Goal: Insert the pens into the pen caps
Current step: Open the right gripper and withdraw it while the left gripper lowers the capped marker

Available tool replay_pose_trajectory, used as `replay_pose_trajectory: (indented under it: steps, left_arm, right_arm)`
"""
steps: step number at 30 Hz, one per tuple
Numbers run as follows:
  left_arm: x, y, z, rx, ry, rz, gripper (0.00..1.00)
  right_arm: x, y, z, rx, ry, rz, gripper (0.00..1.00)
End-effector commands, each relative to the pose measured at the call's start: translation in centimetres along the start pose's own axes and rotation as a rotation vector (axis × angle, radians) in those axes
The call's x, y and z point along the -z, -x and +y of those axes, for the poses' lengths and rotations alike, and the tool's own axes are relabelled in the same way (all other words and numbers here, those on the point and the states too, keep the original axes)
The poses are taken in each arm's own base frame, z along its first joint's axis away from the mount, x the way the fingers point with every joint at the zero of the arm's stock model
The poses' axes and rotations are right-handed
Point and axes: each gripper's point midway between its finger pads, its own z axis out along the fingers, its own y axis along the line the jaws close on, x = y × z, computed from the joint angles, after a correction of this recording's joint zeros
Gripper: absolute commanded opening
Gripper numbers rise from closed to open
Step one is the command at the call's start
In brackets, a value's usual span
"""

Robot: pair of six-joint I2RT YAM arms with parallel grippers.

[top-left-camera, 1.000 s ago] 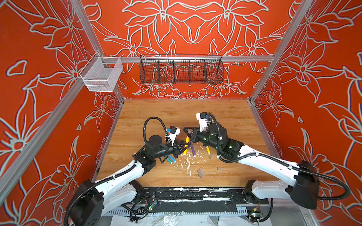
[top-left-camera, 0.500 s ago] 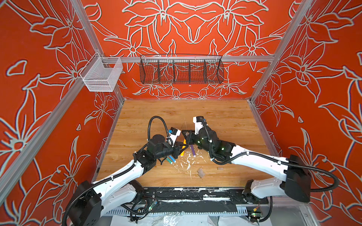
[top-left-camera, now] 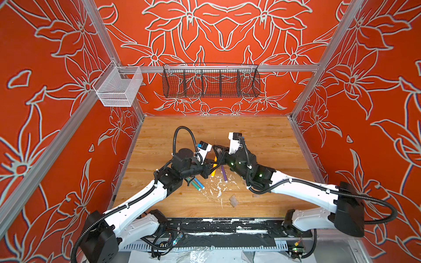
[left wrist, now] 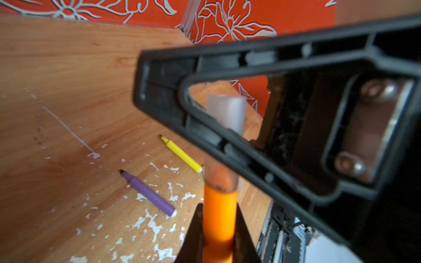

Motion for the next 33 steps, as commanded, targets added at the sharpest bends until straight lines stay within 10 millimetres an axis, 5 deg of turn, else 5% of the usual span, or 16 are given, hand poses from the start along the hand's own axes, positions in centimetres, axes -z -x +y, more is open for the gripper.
replay_pose_trajectory:
  steps: [1, 9, 16, 18, 22, 28, 33]
  left_arm:
    - [4.6, 14.1, 1.1, 0.009, 0.032, -0.5, 0.0]
    - [5.6, 15.8, 2.2, -0.085, 0.138, -0.532, 0.0]
    - [6.4, 13.3, 7.7, 0.076, 0.382, -0.544, 0.0]
    - [6.4, 11.6, 8.5, 0.173, 0.378, -0.547, 0.0]
    - [5.5, 6.5, 10.7, 0.346, 0.409, -0.453, 0.0]
    - [5.3, -2.6, 15.6, 0.467, 0.631, -0.245, 0.0]
    - [4.2, -3.6, 16.7, 0.445, 0.643, -0.165, 0.0]
  right_arm:
    - [3.3, -13.1, 2.1, 0.067, 0.153, 0.429, 0.0]
    - [4.8, -15.1, 5.6, 0.015, 0.298, 0.467, 0.0]
    - [4.4, -12.8, 5.5, 0.035, 0.226, 0.399, 0.01]
    - [4.2, -10.9, 5.0, 0.06, 0.181, 0.356, 0.3]
    - [4.5, -5.9, 1.9, 0.092, 0.05, 0.215, 0.57]
    - [7.3, -0.5, -7.1, 0.12, -0.188, 0.051, 0.77]
    - [10.0, 1.7, -12.5, 0.203, -0.381, 0.024, 0.83]
